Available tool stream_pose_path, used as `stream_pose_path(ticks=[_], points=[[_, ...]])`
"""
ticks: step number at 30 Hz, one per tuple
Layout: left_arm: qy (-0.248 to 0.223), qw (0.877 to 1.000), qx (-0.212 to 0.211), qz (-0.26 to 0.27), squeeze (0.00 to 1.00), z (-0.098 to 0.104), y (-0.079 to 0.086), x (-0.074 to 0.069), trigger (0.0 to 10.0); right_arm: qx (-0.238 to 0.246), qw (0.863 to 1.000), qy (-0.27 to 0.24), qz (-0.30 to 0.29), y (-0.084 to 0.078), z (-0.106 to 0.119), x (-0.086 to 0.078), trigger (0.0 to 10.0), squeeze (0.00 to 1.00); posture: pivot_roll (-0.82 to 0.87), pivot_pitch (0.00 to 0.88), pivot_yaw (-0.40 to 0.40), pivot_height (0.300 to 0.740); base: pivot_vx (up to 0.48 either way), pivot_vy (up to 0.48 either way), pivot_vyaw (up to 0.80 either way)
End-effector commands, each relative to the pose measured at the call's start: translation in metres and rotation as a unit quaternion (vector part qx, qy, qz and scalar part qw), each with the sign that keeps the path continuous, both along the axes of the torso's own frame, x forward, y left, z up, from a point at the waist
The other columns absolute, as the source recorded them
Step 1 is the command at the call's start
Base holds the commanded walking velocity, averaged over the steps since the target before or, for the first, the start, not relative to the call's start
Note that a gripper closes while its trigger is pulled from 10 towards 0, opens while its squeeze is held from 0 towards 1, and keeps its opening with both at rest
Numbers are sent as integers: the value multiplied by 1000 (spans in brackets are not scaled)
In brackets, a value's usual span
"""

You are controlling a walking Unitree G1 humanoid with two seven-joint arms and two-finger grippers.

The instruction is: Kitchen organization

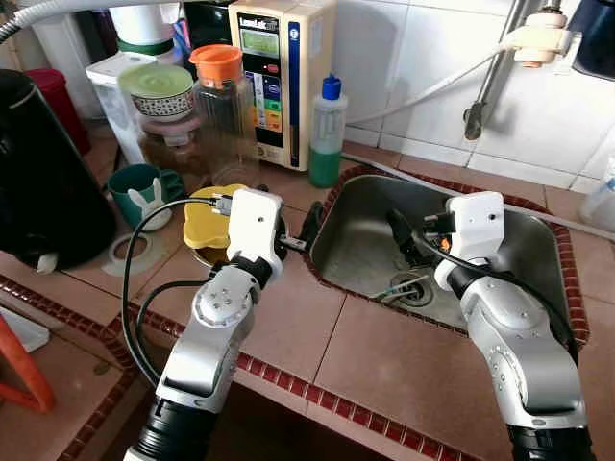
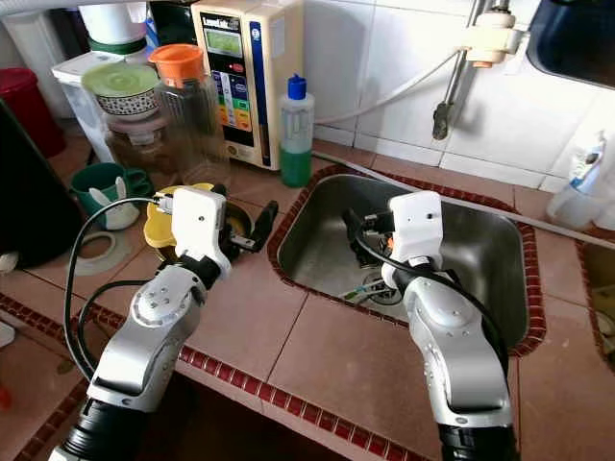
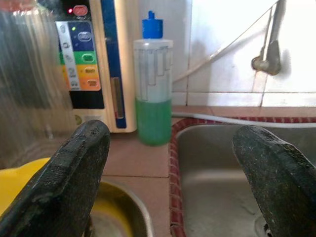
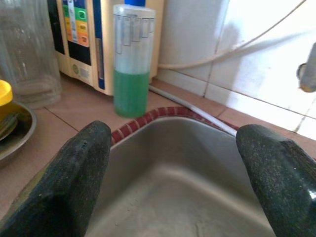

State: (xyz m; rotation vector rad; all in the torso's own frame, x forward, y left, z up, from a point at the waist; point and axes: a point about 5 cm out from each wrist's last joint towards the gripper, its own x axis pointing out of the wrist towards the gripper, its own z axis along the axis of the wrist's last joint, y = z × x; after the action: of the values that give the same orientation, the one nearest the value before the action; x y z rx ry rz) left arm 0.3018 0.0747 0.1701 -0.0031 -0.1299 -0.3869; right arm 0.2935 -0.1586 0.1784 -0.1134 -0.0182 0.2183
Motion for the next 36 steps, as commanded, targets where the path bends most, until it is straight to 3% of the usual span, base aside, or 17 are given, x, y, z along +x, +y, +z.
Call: stream_pose_path(ticks=[1,10,11,14,16,27,32,36], points=[[-2,1000,10,-3,0,0,-2,0,10000,-2,1000,-9,-3,-1,7,1,10000,1000,84,3,18,740,0,0,0],[5,1000,5,-9,0,-1,-4,1,10000,-2,1000,-8,-2,1,6,0,10000,965,81,7,22,740,0,-109,0],[5,1000,3,-9,0,-1,-4,1,10000,-2,1000,-8,-2,1,6,0,10000,886,81,8,22,740,0,-262,0],[7,1000,3,-10,0,-1,-4,0,10000,-2,1000,-6,-1,2,5,0,10000,463,81,9,23,740,0,-265,0],[8,1000,3,-10,0,-1,-4,0,10000,-2,1000,-6,0,2,5,0,10000,408,81,10,23,740,0,-272,0],[11,1000,1,-7,0,-2,-3,0,10000,-4,1000,-4,2,2,5,0,10000,345,84,12,21,740,0,-292,0],[21,1000,-16,-7,0,-3,-3,1,10000,-4,1000,-3,3,3,4,1,10000,341,85,13,20,740,0,0,0],[14,1000,-4,-4,0,-2,-2,1,10000,-3,1000,-3,4,3,4,1,10000,341,85,13,21,740,0,0,0]])
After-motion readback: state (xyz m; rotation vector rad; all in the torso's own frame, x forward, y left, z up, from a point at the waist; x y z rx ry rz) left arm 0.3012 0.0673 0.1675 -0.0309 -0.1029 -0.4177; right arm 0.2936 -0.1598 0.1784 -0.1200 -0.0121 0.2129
